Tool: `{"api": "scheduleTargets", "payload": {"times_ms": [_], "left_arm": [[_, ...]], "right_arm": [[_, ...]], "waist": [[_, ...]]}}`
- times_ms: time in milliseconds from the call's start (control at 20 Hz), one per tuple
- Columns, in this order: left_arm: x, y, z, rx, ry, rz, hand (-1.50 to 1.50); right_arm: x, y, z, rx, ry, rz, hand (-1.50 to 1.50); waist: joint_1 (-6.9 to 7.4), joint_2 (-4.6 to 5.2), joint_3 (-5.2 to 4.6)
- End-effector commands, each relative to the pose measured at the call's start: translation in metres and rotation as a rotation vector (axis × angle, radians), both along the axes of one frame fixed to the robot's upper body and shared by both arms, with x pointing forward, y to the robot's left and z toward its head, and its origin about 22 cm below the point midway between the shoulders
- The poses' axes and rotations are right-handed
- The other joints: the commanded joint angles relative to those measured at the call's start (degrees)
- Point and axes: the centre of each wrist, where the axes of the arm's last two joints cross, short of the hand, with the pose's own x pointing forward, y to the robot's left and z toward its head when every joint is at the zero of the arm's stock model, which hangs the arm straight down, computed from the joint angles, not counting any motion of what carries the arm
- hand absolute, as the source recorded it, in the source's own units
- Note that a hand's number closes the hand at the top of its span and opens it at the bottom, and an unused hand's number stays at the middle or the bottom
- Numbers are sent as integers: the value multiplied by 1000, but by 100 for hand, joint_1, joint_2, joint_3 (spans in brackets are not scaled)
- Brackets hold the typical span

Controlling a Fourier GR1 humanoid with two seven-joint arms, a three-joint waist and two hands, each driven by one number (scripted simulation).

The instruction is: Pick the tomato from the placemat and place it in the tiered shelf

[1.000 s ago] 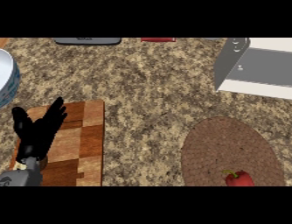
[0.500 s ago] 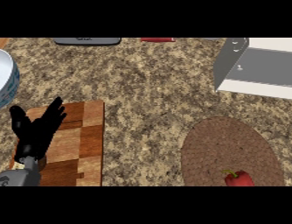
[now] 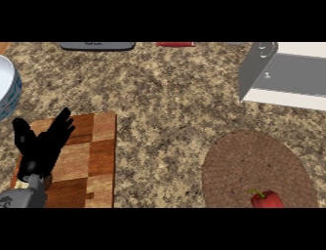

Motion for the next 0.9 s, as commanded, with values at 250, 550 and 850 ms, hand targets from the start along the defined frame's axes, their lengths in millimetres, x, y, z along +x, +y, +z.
{"api": "scheduleTargets", "payload": {"times_ms": [250, 550, 850], "left_arm": [[-13, 13, -17, -9, 64, 28, 0], [-15, -13, -25, -22, 76, 21, 0], [-3, -2, -11, -17, 34, 0, 0]], "right_arm": [[-57, -79, 5, 119, -89, -291, -150], [-114, -132, 10, 215, -91, -299, -150], [-149, -162, -4, 191, -76, -233, -150]], "waist": [[4, 59, -34], [-21, 55, -30], [12, 77, -23]]}}
